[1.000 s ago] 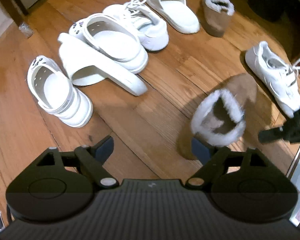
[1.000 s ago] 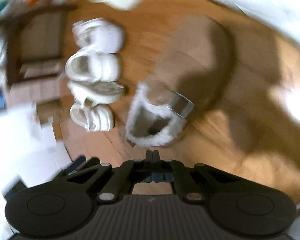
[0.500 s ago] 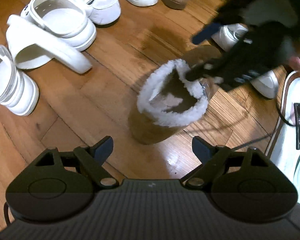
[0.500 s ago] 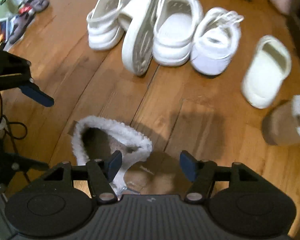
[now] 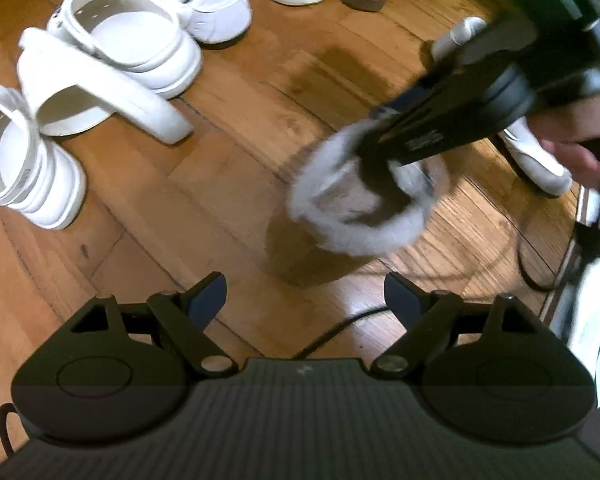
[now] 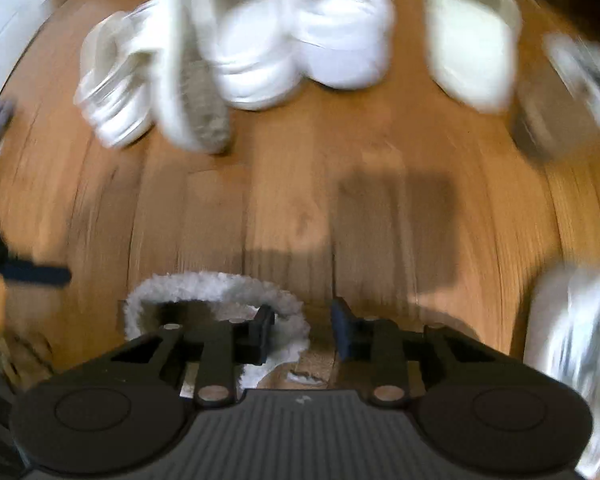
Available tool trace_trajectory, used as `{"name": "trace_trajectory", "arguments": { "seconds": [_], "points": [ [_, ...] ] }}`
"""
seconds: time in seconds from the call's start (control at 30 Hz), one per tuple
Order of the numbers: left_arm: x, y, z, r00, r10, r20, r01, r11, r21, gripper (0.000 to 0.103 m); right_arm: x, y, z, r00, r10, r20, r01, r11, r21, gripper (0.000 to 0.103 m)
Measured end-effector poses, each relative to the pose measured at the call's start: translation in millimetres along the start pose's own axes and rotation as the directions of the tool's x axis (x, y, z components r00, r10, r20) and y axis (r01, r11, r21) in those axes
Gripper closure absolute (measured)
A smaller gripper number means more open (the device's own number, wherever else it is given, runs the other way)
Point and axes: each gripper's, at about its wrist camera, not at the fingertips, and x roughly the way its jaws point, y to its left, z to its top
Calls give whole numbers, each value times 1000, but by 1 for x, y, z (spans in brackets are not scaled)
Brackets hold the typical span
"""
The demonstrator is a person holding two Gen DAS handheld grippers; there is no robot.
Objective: Organize scattered shoes
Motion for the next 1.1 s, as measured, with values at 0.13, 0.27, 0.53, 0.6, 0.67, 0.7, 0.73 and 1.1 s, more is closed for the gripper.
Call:
{"name": "trace_trajectory", "arguments": {
  "seconds": [0.13, 0.27, 0.53, 0.6, 0.67, 0.7, 0.73, 1.1],
  "points": [
    [-3, 10, 0, 1000, 13, 2, -13, 1000, -28, 17, 2, -40, -14, 989, 145, -28, -130, 948, 290, 75],
    [-3, 14, -2, 1000, 18, -7, -18, 999, -30, 17, 4, -65, -47, 948, 319, -3, -277, 828, 487, 83],
    [1, 11, 0, 1000, 4, -27, -5, 1000, -30, 17, -15, -46, -79, 937, 310, 160, -348, 864, 365, 56],
    [1, 9, 0, 1000, 7, -27, -7, 1000, -26, 17, -19, -40, -84, 947, 263, 186, -310, 902, 300, 28],
    [1, 9, 0, 1000, 7, -26, -8, 1000, -28, 17, -21, -34, -92, 961, 177, 213, -224, 949, 222, 28],
    [1, 9, 0, 1000, 7, -26, -8, 1000, -29, 17, -18, -34, -94, 967, 149, 207, -193, 958, 212, 29],
    [1, 9, 0, 1000, 8, -25, -9, 999, -31, 17, -16, -34, -96, 974, 111, 198, -152, 967, 206, 29],
    [-12, -7, 16, 997, 16, 72, -15, 1000, -13, 17, -26, -43, -112, 994, 25, 103, -61, 928, 367, 18]
  ]
}}
